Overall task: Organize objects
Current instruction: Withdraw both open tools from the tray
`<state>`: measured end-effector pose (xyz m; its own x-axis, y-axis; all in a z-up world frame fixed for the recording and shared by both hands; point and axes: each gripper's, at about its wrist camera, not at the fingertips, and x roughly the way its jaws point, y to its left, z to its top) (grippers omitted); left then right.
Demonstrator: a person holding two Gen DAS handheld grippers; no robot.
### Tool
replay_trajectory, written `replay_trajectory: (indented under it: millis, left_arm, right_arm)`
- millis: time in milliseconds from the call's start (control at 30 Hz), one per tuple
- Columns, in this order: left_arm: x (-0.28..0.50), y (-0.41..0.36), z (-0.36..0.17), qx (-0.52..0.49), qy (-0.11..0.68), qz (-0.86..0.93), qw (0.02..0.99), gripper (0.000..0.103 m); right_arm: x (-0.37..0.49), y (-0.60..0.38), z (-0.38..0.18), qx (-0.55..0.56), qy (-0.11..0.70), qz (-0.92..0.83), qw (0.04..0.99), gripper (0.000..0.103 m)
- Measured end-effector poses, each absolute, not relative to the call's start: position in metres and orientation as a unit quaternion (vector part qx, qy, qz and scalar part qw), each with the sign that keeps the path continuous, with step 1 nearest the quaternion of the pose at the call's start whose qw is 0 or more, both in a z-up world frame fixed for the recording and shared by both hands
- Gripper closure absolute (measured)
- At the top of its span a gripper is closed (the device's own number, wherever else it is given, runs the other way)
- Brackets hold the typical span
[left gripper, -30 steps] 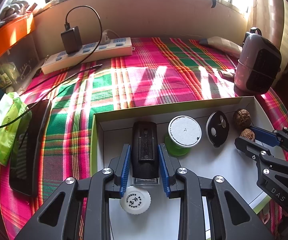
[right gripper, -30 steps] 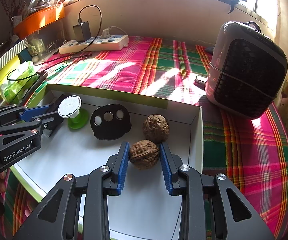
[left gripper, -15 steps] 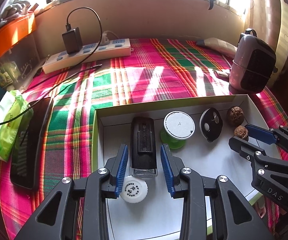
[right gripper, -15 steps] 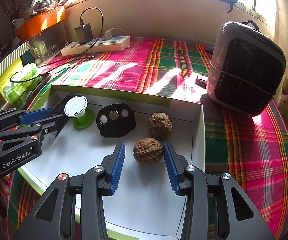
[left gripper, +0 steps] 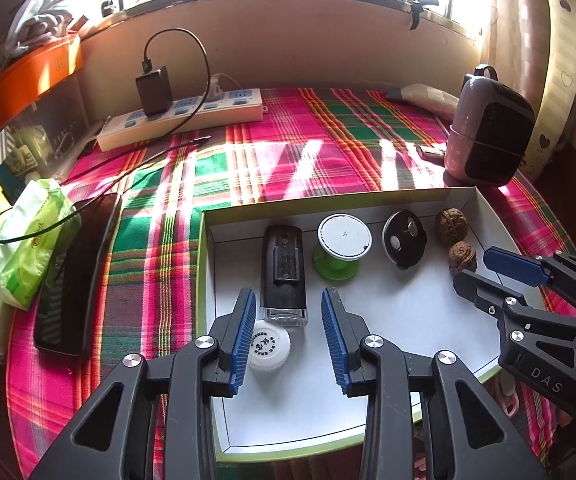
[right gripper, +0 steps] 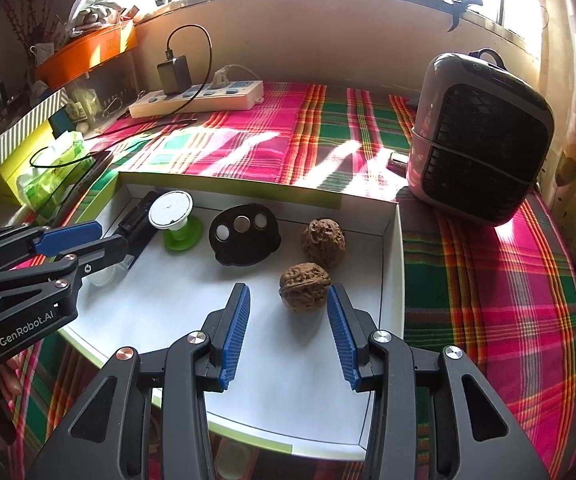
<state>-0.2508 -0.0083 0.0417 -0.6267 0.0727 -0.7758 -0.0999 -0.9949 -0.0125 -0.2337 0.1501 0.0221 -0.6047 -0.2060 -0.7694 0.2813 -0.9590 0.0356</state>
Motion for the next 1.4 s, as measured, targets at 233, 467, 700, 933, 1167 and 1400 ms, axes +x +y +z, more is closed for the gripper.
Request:
replay_trajectory:
  millis: [233,467,700,933,1167,1400]
  left_arm:
    - [-0.234,-0.010,0.052,-0.416,0.007,0.908,0.053,0.071]
    - [-0.212,-0.012,0.058,-0.402,0.000,0.914,0.055,0.071]
    - [-0.192,-0.014,0.061,-0.393,-0.002,0.918,0.059,0.071]
    - [-0.175,-0.014,0.057,-0.394,-0.002,0.917,0.063,0.071]
    - [-0.156,-0.011,0.044,-0.406,-0.017,0.909,0.090,0.071]
    - [-0.148,-0.002,0.033,-0.415,-0.026,0.900,0.130,0.071]
  right_arm:
    - [-0.222,0.153,0.027,0.416,0.039,-0.899,0.133,0.061]
    - [-0.206,0.157,0.031,0.410,0.036,-0.902,0.134,0.061]
    - [-0.191,0.158,0.034,0.402,0.034,-0.905,0.138,0.061]
    - [-0.172,0.162,0.039,0.389,0.034,-0.910,0.141,0.061]
    - [-0.147,0.166,0.039,0.382,0.023,-0.912,0.150,0.057]
    - [-0.128,0.169,0.032,0.386,0.021,-0.908,0.159,0.054]
